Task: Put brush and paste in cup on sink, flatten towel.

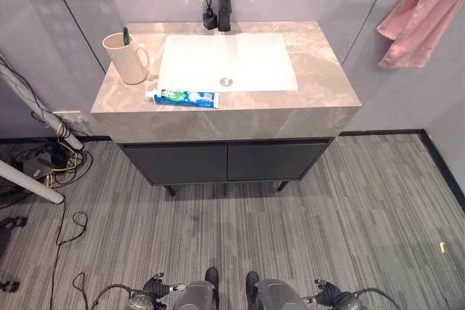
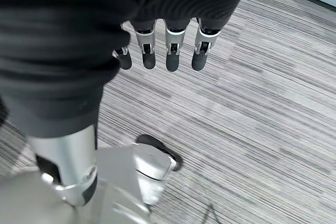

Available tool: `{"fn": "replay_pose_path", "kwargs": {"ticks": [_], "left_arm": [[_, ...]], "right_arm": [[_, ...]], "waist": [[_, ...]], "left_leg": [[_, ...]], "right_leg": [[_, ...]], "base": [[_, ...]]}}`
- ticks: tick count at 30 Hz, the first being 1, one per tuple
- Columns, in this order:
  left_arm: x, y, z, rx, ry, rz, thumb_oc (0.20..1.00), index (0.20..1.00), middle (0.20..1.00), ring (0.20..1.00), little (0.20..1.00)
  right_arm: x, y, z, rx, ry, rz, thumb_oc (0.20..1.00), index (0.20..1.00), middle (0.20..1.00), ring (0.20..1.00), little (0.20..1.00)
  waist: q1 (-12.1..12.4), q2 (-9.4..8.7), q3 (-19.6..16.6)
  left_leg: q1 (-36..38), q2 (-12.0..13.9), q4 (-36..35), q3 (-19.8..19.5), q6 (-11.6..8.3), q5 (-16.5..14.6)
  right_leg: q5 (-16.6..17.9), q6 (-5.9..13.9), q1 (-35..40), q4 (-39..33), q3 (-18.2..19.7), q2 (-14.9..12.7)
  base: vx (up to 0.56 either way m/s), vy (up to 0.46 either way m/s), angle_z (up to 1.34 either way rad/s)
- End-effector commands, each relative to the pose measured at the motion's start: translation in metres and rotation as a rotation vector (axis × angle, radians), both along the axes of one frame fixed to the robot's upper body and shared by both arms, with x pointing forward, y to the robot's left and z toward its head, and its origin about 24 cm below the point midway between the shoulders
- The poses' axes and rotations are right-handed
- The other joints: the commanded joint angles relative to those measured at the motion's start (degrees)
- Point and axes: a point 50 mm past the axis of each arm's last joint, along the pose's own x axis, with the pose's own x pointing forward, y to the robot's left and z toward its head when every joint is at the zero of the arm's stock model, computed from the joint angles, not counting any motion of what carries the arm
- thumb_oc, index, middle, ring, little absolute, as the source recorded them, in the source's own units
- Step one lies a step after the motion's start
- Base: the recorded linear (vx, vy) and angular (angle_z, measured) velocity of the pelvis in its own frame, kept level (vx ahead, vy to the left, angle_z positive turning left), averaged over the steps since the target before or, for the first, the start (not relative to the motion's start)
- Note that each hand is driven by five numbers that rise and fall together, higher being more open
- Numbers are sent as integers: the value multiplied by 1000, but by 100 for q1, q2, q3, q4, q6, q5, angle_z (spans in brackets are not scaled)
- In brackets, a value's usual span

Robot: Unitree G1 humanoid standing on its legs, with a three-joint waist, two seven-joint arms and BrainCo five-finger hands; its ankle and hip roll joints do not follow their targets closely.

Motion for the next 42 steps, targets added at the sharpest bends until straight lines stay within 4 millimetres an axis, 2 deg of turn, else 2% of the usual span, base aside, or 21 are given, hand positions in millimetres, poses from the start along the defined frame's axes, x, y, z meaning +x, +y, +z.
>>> {"fn": "replay_pose_path", "kwargs": {"ticks": [1, 5, 8, 10, 11, 14, 15, 17, 21, 31, 33, 35, 37, 38, 39, 42], "left_arm": [[-4, -1, -1, 9, -4, -2, 1000, 1000, 1000, 1000, 1000], [-13, -1, -4, 5, 26, 18, 1000, 1000, 1000, 1000, 1000], [-4, 0, 1, -19, -60, 38, 1000, 1000, 1000, 1000, 1000], [14, 5, 18, -37, -235, 6, 1000, 1000, 1000, 1000, 1000], [27, 5, 34, -107, -377, 47, 1000, 1000, 1000, 1000, 1000], [47, -1, 61, -150, -527, -62, 1000, 1000, 1000, 1000, 1000], [47, -1, 61, -150, -527, -62, 1000, 1000, 1000, 1000, 1000], [60, -3, 72, -156, -588, -80, 1000, 1000, 1000, 1000, 1000], [66, -7, 77, -194, -623, -26, 1000, 1000, 1000, 1000, 1000], [62, -2, 72, -135, -585, -42, 1000, 1000, 1000, 1000, 1000], [62, -1, 73, -116, -586, -59, 1000, 1000, 1000, 1000, 1000], [65, 4, 74, -82, -583, -74, 1000, 1000, 1000, 1000, 1000], [65, 7, 74, -54, -573, -92, 1000, 1000, 1000, 1000, 1000], [65, 7, 74, -54, -573, -92, 1000, 1000, 1000, 1000, 1000], [65, 9, 75, -47, -573, -100, 1000, 1000, 1000, 1000, 1000], [64, 8, 74, -40, -564, -110, 1000, 1000, 1000, 1000, 1000]], "right_arm": [[-2, -7, 2, -35, -17, 29, 1000, 1000, 1000, 1000, 1000], [-8, -6, 0, -29, -2, 25, 1000, 1000, 1000, 1000, 1000], [8, -5, 7, 77, -145, -152, 1000, 1000, 1000, 1000, 1000], [28, -5, 26, 203, -368, -269, 1000, 1000, 1000, 1000, 1000], [40, -7, 40, 215, -459, -212, 1000, 1000, 1000, 1000, 1000], [53, -7, 54, 250, -545, -196, 1000, 1000, 1000, 1000, 1000], [53, -7, 54, 250, -545, -196, 1000, 1000, 1000, 1000, 1000], [60, -4, 57, 271, -559, -183, 1000, 1000, 1000, 1000, 1000], [69, 9, 60, 301, -558, -119, 1000, 1000, 1000, 1000, 1000], [79, 16, 61, 282, -561, -84, 1000, 1000, 1000, 1000, 1000], [81, 18, 61, 278, -564, -73, 1000, 1000, 1000, 1000, 1000], [86, 22, 63, 280, -577, -65, 1000, 1000, 1000, 1000, 1000], [85, 25, 62, 290, -572, -60, 1000, 1000, 1000, 1000, 1000], [85, 25, 62, 290, -572, -60, 1000, 1000, 1000, 1000, 1000], [85, 26, 64, 294, -580, -51, 1000, 1000, 1000, 1000, 1000], [83, 26, 65, 292, -583, -44, 1000, 1000, 1000, 1000, 1000]], "waist": [[-32, 21, -174], [-34, 42, -300], [-58, 57, -338], [-109, 53, -304], [-117, 54, -291], [-116, 72, -218], [-116, 71, -216], [-108, 78, -184], [-75, 75, -232], [45, 75, -219], [51, 80, -176], [26, 75, -118], [-21, 58, -45], [-22, 55, -42], [-52, 73, 10], [-86, 75, -14]], "left_leg": [[-37, -228, 449, -32, 126, -372], [74, -229, 153, -28, 132, -265], [179, -227, -188, -14, 116, -107], [218, -220, -429, 60, 39, 42], [185, -219, -396, 87, 32, 42], [153, -243, -315, 70, 66, 17], [155, -242, -313, 70, 66, 16], [171, -258, -293, 75, 80, -7], [317, -255, -419, 179, 113, -23], [522, -267, -587, 394, 211, -39], [560, -307, -579, 388, 252, -60], [574, -378, -541, 374, 314, -108], [717, -433, -524, 296, 359, -140], [718, -436, -523, 296, 359, -141], [796, -448, -538, 236, 392, -152], [838, -505, -549, 196, 414, -190]], "right_leg": [[602, 538, -79, -19, 232, -69], [670, 532, -19, -272, 290, -28], [755, 538, 31, -517, 327, -8], [836, 566, 45, -699, 281, -34], [857, 581, 22, -692, 272, -56], [849, 591, 15, -659, 282, -62], [848, 591, 18, -659, 282, -62], [838, 608, 33, -649, 275, -86], [903, 647, 137, -794, 393, -84], [1036, 778, 345, -1088, 685, -127], [982, 802, 342, -947, 710, -151], [972, 854, 184, -463, 717, -223], [1218, 850, 0, 147, 752, -226], [1212, 850, -2, 157, 753, -228], [1231, 793, -112, 466, 719, -133], [1159, 761, -147, 432, 722, -40]], "base": [[0, 0, 0], [0, 0, 0], [15, 25, -6], [-40, 29, 1], [-43, 29, 6], [-5, 10, 1], [-24, 20, 6], [-7, 11, 2], [39, 56, -3], [42, 94, -16], [54, 138, 1], [41, 154, 5], [70, 114, 9], [66, 78, 16], [43, 45, 21], [96, 65, 15]]}}
